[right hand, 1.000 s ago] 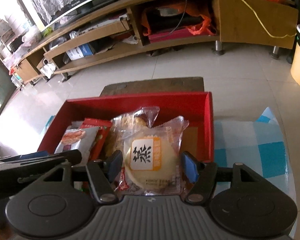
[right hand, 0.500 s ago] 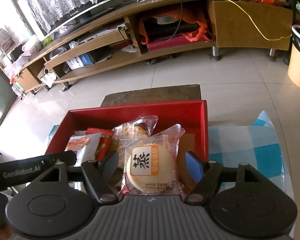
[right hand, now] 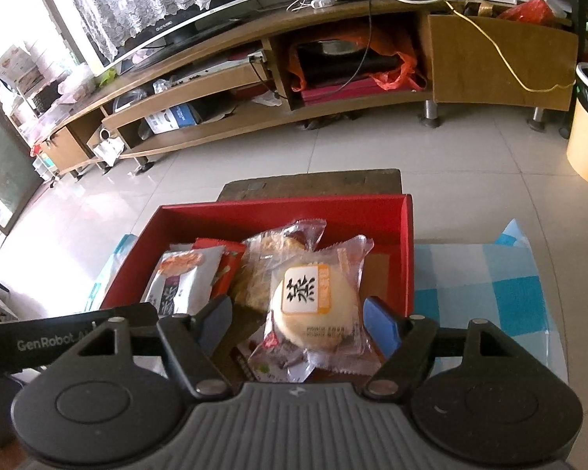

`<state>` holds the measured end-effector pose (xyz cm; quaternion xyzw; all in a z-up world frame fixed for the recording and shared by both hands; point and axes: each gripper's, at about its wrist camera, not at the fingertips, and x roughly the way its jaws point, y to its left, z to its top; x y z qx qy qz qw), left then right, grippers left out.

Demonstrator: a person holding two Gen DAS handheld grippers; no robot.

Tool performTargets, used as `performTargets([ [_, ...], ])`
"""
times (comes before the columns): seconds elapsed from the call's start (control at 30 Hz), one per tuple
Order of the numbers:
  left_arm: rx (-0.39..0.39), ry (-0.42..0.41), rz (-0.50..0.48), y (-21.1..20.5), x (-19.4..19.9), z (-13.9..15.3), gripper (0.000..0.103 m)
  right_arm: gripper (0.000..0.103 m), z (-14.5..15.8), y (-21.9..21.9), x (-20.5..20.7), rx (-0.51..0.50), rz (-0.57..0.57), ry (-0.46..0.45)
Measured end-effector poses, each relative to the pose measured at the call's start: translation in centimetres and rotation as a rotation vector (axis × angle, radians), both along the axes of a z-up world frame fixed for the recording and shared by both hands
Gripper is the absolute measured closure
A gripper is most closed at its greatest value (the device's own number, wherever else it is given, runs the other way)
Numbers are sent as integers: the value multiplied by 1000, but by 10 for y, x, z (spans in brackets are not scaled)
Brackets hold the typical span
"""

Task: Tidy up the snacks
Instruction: 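Lower both packs into the box and open both tools to release them, then move the left tool over the red candy bag while the right tool moves over the sausage pack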

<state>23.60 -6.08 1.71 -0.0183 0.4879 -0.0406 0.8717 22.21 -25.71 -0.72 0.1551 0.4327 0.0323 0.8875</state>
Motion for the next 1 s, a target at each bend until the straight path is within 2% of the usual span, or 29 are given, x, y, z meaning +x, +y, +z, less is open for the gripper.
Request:
performTargets([
  [0.73,-10,48,23,28,-68,-1,12,32,7,23,-55,-6,77,15],
  [1.0,36,85,38,39,-106,-9,15,32,-2,39,-86,-11,121,58],
])
